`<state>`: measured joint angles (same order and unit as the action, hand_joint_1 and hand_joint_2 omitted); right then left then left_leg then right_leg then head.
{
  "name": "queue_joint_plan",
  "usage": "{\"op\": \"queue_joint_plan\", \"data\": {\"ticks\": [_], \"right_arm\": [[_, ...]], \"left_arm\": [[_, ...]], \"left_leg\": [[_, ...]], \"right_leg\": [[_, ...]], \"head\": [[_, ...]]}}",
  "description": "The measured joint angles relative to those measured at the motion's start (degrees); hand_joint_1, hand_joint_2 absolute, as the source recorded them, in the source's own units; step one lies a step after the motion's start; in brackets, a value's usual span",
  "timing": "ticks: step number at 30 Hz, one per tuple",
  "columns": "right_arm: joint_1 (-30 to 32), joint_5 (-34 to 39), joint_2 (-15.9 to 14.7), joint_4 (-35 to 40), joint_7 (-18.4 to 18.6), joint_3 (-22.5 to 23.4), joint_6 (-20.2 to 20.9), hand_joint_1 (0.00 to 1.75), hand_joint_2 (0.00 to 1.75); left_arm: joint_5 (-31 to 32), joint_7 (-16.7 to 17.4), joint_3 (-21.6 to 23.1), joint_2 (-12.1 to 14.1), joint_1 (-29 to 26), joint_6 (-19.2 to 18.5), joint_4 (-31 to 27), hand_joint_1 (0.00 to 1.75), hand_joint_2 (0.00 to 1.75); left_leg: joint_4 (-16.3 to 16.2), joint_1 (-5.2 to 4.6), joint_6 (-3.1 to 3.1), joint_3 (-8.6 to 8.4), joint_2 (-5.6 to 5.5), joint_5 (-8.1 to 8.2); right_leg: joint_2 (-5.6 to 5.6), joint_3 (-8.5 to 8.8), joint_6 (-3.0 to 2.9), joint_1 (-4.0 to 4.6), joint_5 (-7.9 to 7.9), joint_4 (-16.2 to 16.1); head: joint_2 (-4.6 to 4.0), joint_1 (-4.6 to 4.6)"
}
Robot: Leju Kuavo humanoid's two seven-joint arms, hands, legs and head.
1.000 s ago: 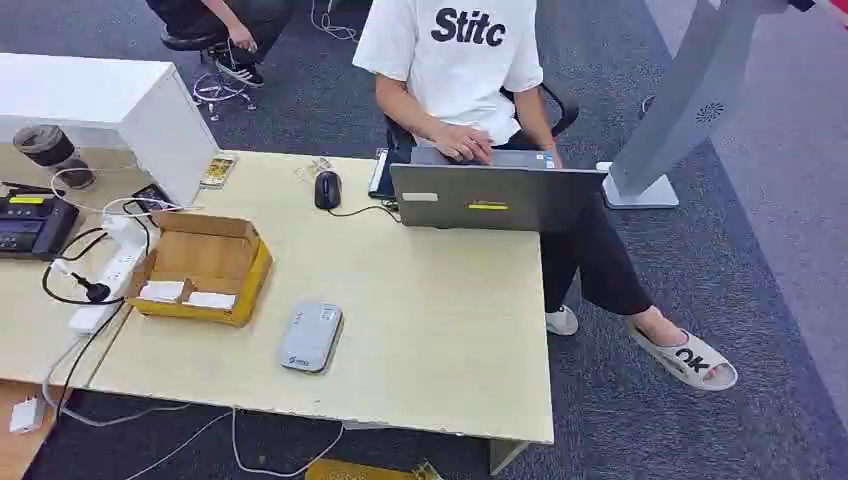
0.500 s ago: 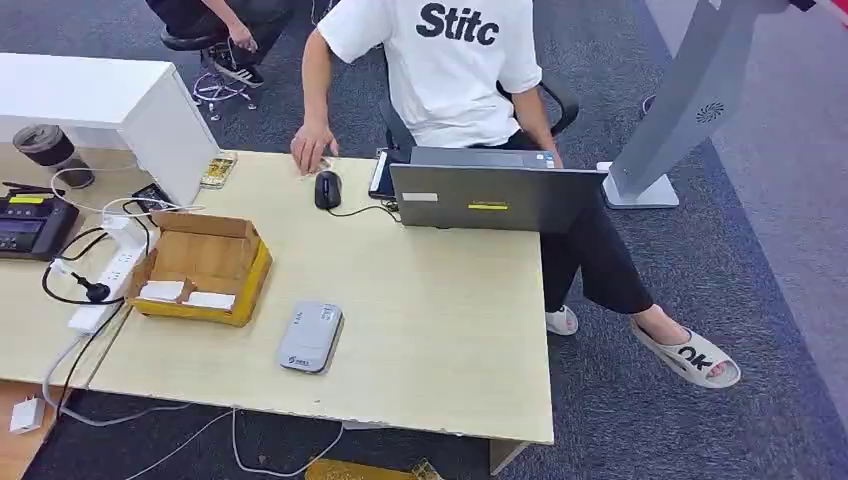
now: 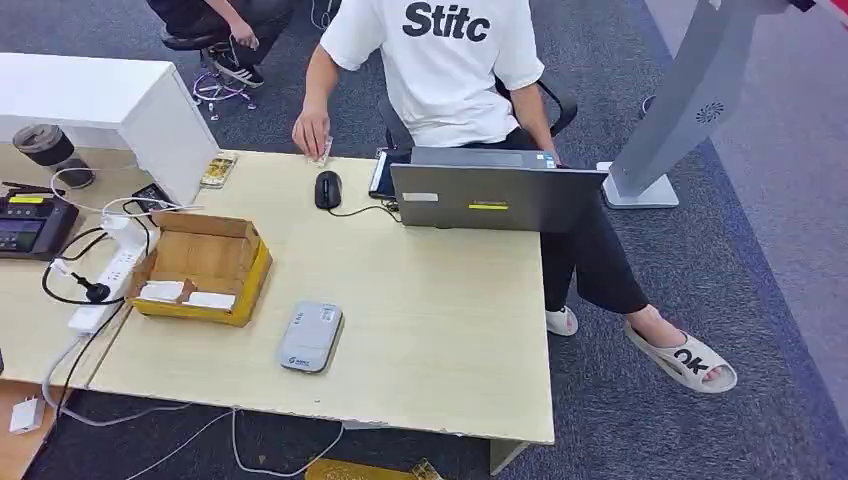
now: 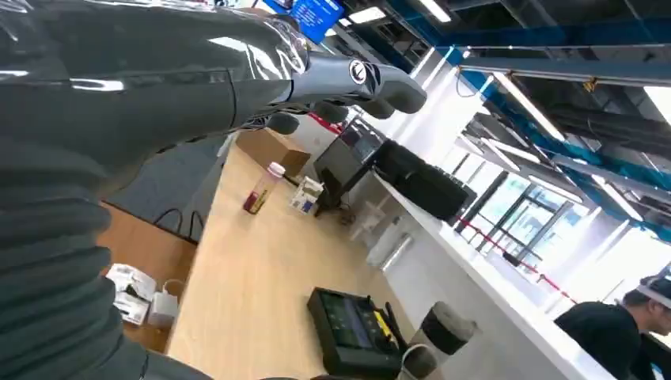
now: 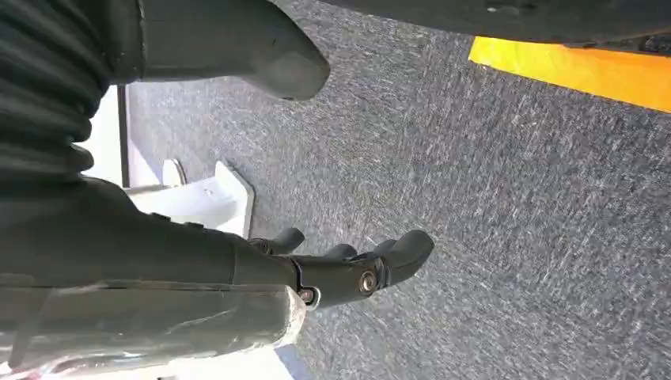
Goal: Pass the card to the sensor for recognition and then transmit it.
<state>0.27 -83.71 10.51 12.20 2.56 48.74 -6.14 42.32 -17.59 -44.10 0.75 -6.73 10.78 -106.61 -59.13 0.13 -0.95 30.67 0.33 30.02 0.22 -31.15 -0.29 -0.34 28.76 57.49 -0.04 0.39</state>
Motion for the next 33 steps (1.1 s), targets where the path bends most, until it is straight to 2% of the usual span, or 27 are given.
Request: {"op": "queue_joint_plan", "data": {"ticks": [8,14,22,26,33], "right_arm": [[-0.2,-1.4,-0.2,0.0,0.7,-0.8,0.2,0.00,1.75],[-0.3,-2.0,-0.3,0.0,1.2,-1.2,0.9,0.00,1.75],[-0.3,-2.0,-0.5,0.0,0.7,-1.5,1.0,0.00,1.75],[-0.5,-2.0,-0.5,0.0,-0.1,-1.5,1.1,0.00,1.75],[-0.6,0.1,-0.9,0.0,-0.2,-1.0,1.8,0.00,1.75]], "left_arm": [[3.8,7.8,10.6,6.7,2.2,7.0,6.1,0.00,1.75],[7.8,13.5,16.0,9.3,4.9,9.7,9.2,0.00,1.75],[8.3,14.1,19.5,10.4,6.9,9.8,11.2,0.00,1.75],[10.3,14.6,22.7,10.9,8.6,9.8,12.7,0.00,1.75],[12.5,15.9,30.9,10.9,13.0,9.7,16.0,0.00,1.75]], "left_leg": [[0.0,0.01,0.02,0.00,0.00,-0.02],[0.0,0.01,0.02,0.01,0.00,-0.02],[0.0,-0.01,0.02,0.03,-0.02,-0.02],[0.0,-0.01,0.02,0.02,-0.01,-0.03],[0.0,-0.01,0.00,0.02,-0.01,-0.06]], "right_leg": [[0.00,0.00,0.00,0.00,0.00,0.0],[0.01,0.01,-0.03,0.00,-0.03,0.0],[-0.01,-0.03,-0.03,0.00,-0.03,0.0],[-0.01,-0.02,-0.03,0.00,-0.05,0.0],[0.00,-0.01,-0.03,0.00,-0.09,0.0]], "head": [[0.00,0.02],[0.00,0.02],[0.00,0.02],[0.00,0.02],[0.00,0.02]]}}
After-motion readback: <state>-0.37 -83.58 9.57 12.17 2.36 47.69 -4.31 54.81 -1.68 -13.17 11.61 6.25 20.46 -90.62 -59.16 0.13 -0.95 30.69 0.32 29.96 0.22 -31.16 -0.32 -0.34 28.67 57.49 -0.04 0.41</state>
